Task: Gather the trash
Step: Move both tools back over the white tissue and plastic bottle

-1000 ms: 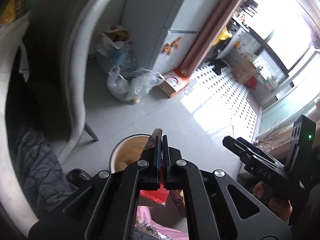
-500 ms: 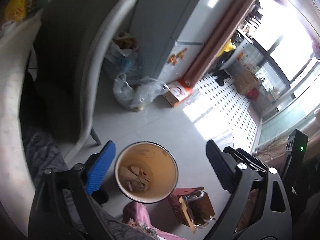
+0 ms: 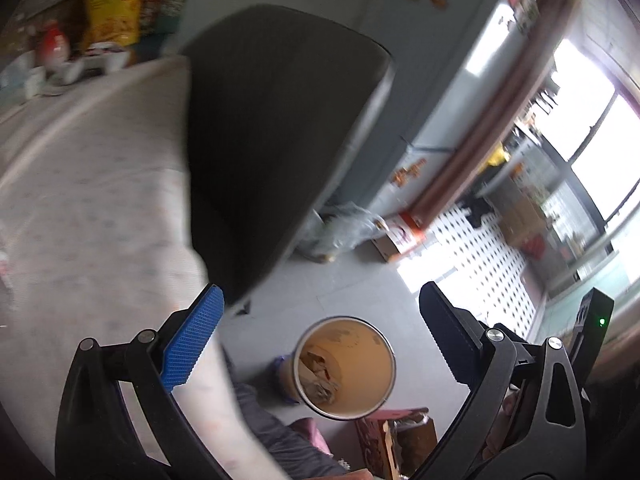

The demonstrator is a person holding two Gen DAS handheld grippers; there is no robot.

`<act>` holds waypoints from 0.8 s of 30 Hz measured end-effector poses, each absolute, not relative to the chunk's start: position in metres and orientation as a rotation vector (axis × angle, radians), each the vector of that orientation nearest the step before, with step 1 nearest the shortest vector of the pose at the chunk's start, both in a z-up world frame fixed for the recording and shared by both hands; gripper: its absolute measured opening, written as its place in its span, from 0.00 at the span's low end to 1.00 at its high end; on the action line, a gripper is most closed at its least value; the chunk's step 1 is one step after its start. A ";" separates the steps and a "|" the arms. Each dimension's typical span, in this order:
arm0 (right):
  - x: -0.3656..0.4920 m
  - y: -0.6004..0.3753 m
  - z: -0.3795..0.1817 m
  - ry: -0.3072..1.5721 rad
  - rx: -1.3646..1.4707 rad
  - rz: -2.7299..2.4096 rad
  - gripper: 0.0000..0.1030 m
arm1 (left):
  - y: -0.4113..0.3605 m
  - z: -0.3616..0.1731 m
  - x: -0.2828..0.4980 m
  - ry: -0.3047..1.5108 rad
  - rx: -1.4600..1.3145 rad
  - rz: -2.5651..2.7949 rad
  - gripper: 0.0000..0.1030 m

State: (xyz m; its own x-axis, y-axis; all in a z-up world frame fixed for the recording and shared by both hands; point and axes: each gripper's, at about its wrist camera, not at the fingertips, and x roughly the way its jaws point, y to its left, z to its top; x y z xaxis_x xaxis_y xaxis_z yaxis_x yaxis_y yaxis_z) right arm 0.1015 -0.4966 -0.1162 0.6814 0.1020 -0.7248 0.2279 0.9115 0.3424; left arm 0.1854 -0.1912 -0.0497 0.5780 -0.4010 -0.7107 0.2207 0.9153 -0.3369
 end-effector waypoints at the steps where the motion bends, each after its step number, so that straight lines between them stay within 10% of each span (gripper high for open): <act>1: 0.105 -0.488 -0.113 0.823 0.424 -0.058 0.93 | -0.179 -0.046 0.184 0.871 -0.229 -0.345 0.94; 24: 0.141 -0.325 -0.052 0.800 0.286 0.208 0.93 | 0.017 -0.013 0.163 0.713 -0.366 -0.052 0.94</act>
